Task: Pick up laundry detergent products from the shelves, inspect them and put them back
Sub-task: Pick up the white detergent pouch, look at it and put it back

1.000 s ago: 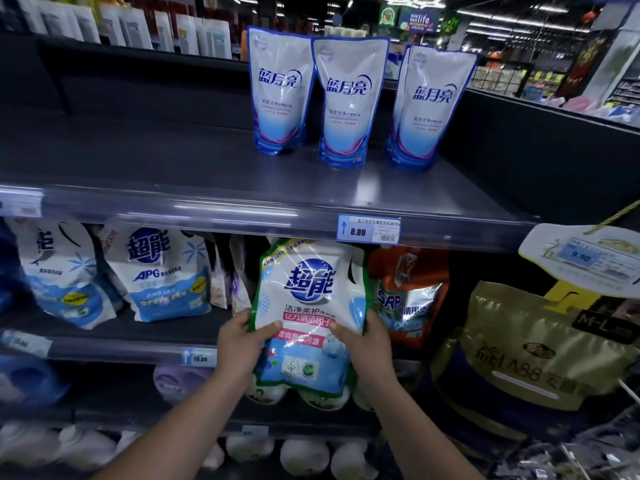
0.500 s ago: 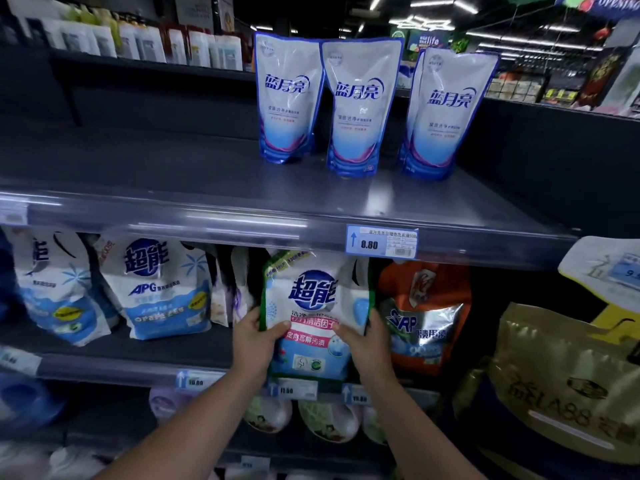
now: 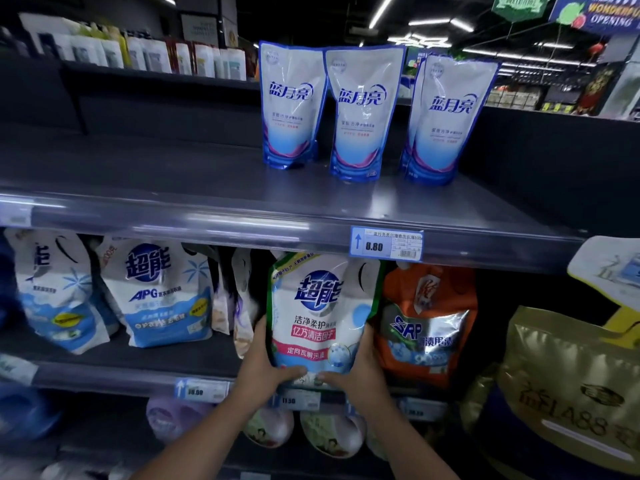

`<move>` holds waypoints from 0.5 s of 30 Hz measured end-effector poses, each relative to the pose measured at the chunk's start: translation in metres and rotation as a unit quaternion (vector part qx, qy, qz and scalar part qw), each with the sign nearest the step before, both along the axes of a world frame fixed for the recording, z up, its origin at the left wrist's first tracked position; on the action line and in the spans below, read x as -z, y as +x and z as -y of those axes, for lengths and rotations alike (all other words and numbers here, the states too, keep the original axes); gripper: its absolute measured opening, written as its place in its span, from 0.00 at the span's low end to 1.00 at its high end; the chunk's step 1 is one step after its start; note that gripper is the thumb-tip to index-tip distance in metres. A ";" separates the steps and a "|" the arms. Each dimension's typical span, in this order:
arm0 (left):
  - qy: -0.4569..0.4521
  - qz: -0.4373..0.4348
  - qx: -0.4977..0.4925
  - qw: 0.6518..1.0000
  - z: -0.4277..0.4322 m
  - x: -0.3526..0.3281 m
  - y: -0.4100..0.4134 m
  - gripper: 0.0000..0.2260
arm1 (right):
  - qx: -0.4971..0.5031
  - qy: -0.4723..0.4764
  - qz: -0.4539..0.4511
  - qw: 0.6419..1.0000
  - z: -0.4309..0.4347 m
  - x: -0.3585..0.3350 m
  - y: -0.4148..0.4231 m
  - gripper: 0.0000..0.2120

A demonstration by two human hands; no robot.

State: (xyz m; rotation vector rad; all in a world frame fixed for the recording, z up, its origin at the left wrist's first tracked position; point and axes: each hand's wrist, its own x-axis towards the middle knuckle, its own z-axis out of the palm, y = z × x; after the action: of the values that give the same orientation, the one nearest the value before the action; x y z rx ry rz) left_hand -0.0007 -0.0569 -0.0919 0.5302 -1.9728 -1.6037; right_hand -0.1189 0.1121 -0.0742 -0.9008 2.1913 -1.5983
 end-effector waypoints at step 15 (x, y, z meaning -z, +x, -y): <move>-0.013 0.006 -0.071 0.997 -0.003 -0.007 -0.030 0.48 | 0.080 0.014 -0.032 0.996 0.023 0.002 -0.023 0.52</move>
State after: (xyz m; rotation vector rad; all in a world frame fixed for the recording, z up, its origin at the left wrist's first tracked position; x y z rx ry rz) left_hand -0.0304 -0.0537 -0.0849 0.6545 -1.9168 -1.4888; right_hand -0.1418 0.0892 -0.0759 -0.7973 2.3778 -1.6243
